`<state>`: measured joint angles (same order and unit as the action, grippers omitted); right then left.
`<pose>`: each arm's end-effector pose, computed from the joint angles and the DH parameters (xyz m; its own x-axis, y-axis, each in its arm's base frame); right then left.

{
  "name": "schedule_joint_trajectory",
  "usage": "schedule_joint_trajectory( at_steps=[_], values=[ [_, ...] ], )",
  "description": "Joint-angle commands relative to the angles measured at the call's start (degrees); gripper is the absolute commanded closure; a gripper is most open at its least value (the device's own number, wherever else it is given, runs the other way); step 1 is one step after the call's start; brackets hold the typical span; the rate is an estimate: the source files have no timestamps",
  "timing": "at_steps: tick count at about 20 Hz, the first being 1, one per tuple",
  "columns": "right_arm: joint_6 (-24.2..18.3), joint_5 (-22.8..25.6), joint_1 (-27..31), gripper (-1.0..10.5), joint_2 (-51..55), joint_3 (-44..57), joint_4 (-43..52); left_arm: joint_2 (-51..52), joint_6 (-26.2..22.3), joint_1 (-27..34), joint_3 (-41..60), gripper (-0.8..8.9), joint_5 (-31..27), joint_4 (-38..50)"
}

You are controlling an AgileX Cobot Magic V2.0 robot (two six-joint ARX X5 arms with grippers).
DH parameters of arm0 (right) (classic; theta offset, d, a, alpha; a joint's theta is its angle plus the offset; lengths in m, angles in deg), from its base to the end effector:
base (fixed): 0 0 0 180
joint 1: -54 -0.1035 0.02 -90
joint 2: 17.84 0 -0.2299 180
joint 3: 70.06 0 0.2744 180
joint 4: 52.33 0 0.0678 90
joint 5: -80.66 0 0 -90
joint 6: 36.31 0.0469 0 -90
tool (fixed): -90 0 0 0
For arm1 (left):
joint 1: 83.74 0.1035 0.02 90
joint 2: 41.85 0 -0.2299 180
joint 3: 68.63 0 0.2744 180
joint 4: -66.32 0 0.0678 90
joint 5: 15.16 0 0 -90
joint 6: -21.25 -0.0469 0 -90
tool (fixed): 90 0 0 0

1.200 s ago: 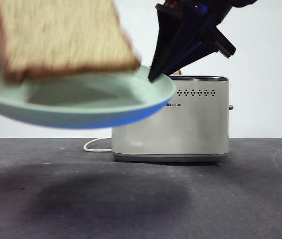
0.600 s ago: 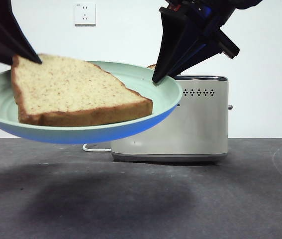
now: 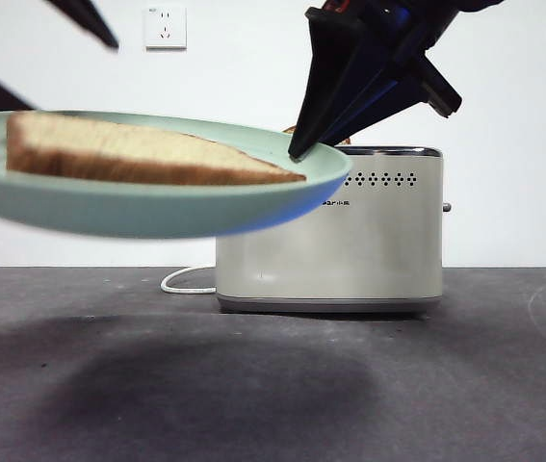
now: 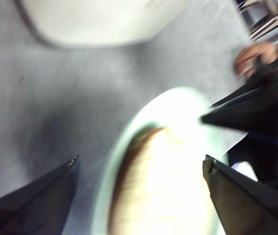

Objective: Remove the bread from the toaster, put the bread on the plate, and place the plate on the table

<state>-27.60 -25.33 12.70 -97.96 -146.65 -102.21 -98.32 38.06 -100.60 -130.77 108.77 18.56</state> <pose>0.2332 0.2220 0.2225 0.2487 0.5851 -0.7719 -0.6577 0.6870 0.3089 0.2271 -0.0962 0.2507 0.4274 -0.7128 -0.5562 0.4243 0.7013 -0.5728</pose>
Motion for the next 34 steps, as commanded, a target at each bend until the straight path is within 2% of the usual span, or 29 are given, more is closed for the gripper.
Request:
schedule_joint_trajectory(
  at_steps=[1,6,10,14,15,19,22,26,31,34],
  values=[
    [0.52,-0.15,-0.11,9.6,0.00,0.04,0.42,1.20,-3.34,0.13,-3.19,4.00,-0.87,-3.34],
    [0.52,0.13,0.07,9.6,0.00,0.04,0.46,4.22,-10.86,0.13,-11.76,4.03,-7.30,-16.46],
    [1.27,4.48,0.94,9.6,0.00,0.04,0.57,8.55,-15.82,0.13,-15.50,4.35,-16.68,-25.29],
    [3.04,4.35,6.62,9.6,0.00,0.04,1.20,13.49,-16.13,0.13,-15.50,8.03,-22.32,-30.05],
    [3.39,4.31,8.15,9.6,-0.02,0.04,1.20,14.71,-16.48,0.13,-15.50,8.25,-22.34,-30.40],
    [3.39,2.25,14.95,9.6,-0.20,0.04,-0.85,18.78,-16.66,0.13,-15.50,8.22,-22.51,-30.58],
    [1.73,1.57,18.19,9.6,-2.01,0.04,-4.04,20.06,-17.00,0.09,-15.50,8.22,-24.89,-30.60],
    [-0.85,1.57,20.31,9.6,-7.23,0.04,-7.76,20.26,-17.90,0.09,-15.50,8.22,-24.85,-30.58],
    [-1.14,1.57,21.73,9.6,-13.62,0.07,-5.62,20.26,-18.14,0.09,-15.50,8.22,-24.74,-30.82],
    [-2.73,1.57,23.71,9.6,-15.67,0.07,-5.75,20.26,-18.16,0.09,-15.50,8.22,-24.70,-31.58]
  ],
)
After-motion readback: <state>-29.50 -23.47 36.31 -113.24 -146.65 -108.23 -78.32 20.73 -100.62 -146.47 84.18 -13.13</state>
